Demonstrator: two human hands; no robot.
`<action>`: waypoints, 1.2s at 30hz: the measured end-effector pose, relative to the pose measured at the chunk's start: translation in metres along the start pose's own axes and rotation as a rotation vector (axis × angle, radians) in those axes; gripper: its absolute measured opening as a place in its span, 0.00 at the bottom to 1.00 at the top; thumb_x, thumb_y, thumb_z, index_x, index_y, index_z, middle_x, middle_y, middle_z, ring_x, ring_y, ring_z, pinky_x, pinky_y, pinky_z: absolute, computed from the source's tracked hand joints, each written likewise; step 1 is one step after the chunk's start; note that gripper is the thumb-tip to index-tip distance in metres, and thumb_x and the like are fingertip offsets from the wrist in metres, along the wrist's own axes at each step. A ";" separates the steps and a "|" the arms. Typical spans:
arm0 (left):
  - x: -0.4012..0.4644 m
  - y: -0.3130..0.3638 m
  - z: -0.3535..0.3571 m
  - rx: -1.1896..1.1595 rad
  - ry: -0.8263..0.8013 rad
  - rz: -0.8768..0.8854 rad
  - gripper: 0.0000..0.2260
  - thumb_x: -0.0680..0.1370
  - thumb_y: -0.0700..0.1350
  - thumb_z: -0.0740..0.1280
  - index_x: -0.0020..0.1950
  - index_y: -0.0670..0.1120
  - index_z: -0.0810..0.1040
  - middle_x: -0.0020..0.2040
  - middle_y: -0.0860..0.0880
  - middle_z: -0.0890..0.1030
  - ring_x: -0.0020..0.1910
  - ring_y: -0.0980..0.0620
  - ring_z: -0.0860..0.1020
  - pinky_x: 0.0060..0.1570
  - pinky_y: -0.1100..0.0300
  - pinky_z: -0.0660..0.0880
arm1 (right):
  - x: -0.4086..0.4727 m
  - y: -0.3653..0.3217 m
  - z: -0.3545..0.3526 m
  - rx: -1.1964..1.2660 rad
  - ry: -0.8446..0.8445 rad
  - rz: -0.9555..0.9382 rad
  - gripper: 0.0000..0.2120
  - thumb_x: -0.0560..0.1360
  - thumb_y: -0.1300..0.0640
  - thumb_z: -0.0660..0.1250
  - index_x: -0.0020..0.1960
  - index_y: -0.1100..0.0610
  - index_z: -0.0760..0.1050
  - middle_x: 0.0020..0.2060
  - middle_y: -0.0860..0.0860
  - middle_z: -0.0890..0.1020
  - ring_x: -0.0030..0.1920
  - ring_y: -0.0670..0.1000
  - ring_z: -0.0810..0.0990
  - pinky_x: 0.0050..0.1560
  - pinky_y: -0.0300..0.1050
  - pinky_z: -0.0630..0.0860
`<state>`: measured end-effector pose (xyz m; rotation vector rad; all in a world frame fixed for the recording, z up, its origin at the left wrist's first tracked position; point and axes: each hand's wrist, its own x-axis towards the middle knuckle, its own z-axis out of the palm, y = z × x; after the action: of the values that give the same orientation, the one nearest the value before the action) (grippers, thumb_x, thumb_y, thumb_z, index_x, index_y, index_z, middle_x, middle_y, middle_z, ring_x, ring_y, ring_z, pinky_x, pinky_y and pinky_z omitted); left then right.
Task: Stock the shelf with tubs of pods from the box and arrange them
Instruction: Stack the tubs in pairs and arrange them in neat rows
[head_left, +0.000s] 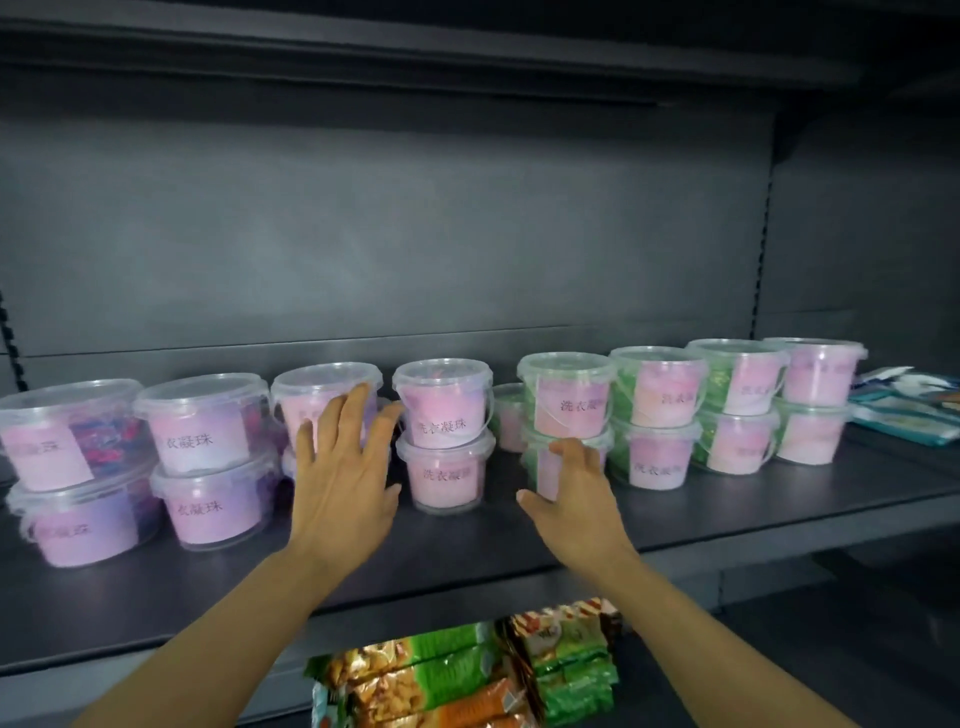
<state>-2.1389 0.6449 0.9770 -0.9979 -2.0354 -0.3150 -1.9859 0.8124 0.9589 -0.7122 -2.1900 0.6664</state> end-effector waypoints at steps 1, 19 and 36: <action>0.000 0.010 -0.002 -0.036 0.002 0.027 0.39 0.57 0.44 0.78 0.67 0.45 0.70 0.70 0.38 0.67 0.65 0.37 0.66 0.59 0.38 0.68 | -0.005 0.009 -0.014 -0.027 0.018 0.006 0.25 0.72 0.55 0.69 0.65 0.57 0.63 0.61 0.54 0.67 0.59 0.56 0.72 0.54 0.48 0.73; 0.015 0.179 0.043 -0.786 -0.242 -0.437 0.46 0.68 0.47 0.76 0.76 0.46 0.49 0.74 0.45 0.64 0.71 0.46 0.65 0.68 0.50 0.67 | 0.048 0.146 -0.108 0.115 -0.025 0.137 0.36 0.70 0.59 0.73 0.69 0.62 0.55 0.65 0.60 0.67 0.64 0.59 0.68 0.58 0.49 0.69; 0.051 0.224 0.082 -0.951 -0.124 -0.836 0.48 0.62 0.42 0.80 0.72 0.47 0.52 0.63 0.47 0.72 0.58 0.49 0.73 0.54 0.62 0.69 | 0.097 0.177 -0.066 0.334 -0.002 0.019 0.50 0.61 0.58 0.79 0.72 0.57 0.50 0.67 0.56 0.67 0.65 0.57 0.69 0.60 0.49 0.69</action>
<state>-2.0354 0.8625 0.9366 -0.5880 -2.3439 -1.8118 -1.9423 1.0181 0.9310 -0.5567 -2.0071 1.0133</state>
